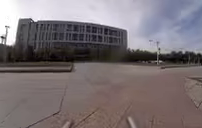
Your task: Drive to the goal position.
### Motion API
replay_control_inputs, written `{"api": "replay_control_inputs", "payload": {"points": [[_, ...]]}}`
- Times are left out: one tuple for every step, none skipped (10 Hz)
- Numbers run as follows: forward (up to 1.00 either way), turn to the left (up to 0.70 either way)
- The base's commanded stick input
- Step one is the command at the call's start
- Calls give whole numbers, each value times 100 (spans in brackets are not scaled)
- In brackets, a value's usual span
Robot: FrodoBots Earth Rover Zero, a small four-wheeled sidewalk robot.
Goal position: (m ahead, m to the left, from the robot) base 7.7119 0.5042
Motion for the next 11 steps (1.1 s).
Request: {"api": "replay_control_inputs", "payload": {"points": [[100, 0], [100, 27], [100, 27], [100, 27], [100, 18], [100, 0], [100, 0], [100, 5], [100, 27], [100, 27], [100, 23]]}}
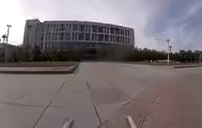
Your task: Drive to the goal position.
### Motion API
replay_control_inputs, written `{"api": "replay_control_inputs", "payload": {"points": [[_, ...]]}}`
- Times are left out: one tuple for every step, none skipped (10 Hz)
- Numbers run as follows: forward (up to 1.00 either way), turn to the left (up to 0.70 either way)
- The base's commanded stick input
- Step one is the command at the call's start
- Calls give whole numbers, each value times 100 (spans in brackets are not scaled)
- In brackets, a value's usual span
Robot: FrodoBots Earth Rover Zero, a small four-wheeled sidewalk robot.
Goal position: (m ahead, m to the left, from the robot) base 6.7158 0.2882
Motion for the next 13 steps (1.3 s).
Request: {"api": "replay_control_inputs", "payload": {"points": [[100, 1], [100, 0], [100, 0], [100, 0], [100, 0], [100, 0], [100, 0], [100, 0], [100, 22], [100, 27], [100, 10], [100, 0], [100, 0]]}}
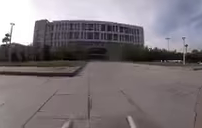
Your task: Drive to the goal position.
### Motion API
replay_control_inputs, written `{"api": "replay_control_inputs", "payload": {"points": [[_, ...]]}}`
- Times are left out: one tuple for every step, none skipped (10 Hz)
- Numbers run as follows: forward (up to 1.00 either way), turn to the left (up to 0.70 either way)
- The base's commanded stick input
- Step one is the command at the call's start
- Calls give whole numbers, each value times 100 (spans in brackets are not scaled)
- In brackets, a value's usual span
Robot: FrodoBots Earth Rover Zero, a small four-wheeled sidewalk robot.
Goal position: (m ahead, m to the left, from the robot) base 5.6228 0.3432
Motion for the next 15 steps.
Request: {"api": "replay_control_inputs", "payload": {"points": [[100, 0], [100, 0], [100, 0], [100, 0], [100, 0], [100, 0], [100, 0], [100, 0], [100, 0], [100, 19], [100, 27], [100, 16], [100, 0], [100, 0], [100, 0]]}}
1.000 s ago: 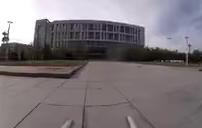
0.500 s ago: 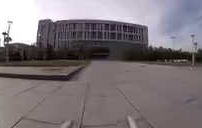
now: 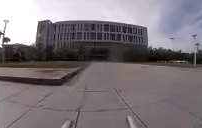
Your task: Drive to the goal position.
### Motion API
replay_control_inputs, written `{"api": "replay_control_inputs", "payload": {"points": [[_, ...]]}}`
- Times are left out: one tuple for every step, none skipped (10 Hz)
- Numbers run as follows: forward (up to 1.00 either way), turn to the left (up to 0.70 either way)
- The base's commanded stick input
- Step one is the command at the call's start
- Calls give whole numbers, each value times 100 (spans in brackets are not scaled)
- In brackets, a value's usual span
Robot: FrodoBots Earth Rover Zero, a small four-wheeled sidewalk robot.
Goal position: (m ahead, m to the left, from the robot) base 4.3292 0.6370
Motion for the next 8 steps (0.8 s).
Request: {"api": "replay_control_inputs", "payload": {"points": [[100, 0], [100, 0], [100, 0], [100, 0], [100, 0], [100, 6], [100, 24], [100, 0]]}}
